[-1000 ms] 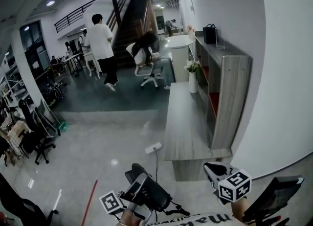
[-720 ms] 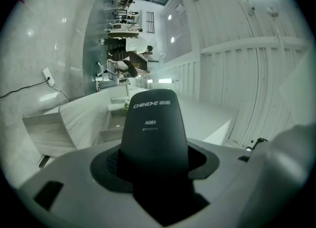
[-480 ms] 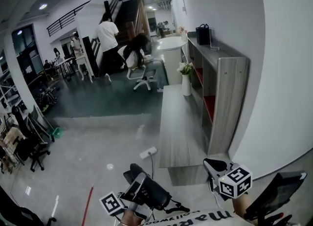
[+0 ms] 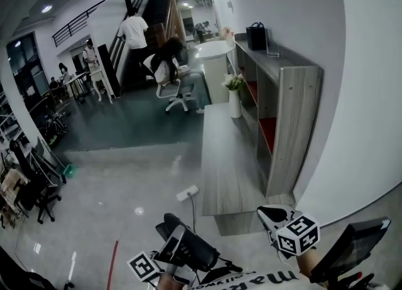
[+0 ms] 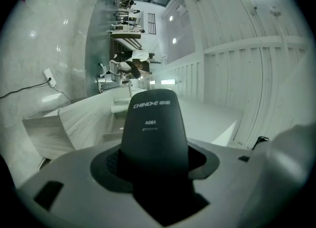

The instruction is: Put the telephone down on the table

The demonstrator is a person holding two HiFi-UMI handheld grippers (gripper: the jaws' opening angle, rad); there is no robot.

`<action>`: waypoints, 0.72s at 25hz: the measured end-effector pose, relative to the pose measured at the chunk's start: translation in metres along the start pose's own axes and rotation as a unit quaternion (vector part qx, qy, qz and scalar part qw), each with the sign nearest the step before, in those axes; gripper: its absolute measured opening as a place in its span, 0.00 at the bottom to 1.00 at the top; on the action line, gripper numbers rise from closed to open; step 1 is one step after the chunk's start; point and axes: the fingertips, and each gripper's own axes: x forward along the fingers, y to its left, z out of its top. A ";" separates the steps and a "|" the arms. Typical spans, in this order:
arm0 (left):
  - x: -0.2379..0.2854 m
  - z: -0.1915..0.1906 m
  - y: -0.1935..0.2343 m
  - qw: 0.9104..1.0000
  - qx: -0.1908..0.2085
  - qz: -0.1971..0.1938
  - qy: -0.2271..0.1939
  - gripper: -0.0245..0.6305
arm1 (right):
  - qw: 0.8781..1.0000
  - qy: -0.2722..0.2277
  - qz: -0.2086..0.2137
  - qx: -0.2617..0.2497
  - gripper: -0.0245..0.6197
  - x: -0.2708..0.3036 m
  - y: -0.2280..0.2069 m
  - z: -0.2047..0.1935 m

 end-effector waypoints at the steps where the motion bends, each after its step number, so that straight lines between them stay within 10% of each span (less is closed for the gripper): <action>1: -0.001 0.000 0.002 1.000 -0.004 0.004 0.000 0.46 | 1.000 0.002 0.000 0.002 0.06 0.000 0.001 -0.002; 18: 0.046 0.006 0.036 0.999 -0.012 0.013 0.047 0.46 | 0.998 0.032 -0.034 0.048 0.06 0.019 -0.029 -0.023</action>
